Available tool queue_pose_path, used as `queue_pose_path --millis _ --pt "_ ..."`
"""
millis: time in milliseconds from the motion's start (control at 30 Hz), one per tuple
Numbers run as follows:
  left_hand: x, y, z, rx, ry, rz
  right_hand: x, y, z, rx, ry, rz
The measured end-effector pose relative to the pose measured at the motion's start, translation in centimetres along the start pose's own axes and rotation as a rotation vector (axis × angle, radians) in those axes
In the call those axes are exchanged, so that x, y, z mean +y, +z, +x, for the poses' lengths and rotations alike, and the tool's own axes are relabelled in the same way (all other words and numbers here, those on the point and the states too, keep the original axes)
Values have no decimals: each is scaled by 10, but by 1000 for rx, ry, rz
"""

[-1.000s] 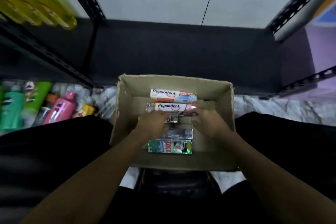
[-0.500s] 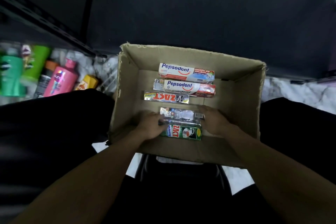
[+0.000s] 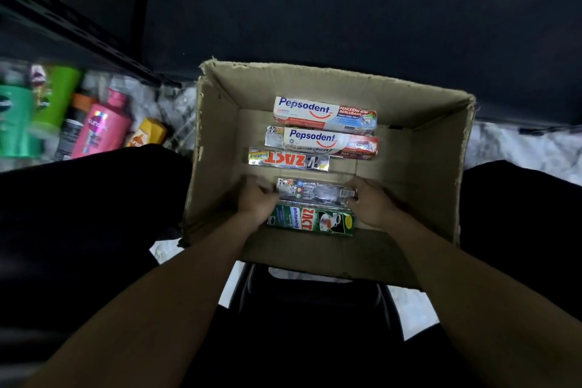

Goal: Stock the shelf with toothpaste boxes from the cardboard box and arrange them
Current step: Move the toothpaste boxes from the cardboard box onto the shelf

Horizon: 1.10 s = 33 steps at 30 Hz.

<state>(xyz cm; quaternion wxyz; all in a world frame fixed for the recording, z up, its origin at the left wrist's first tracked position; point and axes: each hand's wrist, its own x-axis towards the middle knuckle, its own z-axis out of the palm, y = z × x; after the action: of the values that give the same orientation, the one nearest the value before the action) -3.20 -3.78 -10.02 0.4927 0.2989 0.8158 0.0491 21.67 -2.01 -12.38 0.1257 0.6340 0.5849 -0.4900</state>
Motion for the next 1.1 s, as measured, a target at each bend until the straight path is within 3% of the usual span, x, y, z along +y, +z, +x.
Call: queue_pose_path --millis 100,233,467,567,733,867,1100 --pt "2 -15 13 292 283 272 2 -3 0 0 6 18" --pt "12 -31 33 185 488 507 0 -6 -1 -53 -8 -84" --pt "17 -28 39 39 396 685 -7 -8 3 -53 -15 -119" --pt "12 -26 43 3 412 625 -9 -1 -1 -37 -62 -174" --pt "19 -29 43 -110 282 504 -12 1 3 -68 -25 -71" --pt "25 -36 46 -141 288 476 -12 -2 10 -101 -26 -292" --pt "32 -43 41 -248 305 470 -14 5 3 -14 -55 -94"
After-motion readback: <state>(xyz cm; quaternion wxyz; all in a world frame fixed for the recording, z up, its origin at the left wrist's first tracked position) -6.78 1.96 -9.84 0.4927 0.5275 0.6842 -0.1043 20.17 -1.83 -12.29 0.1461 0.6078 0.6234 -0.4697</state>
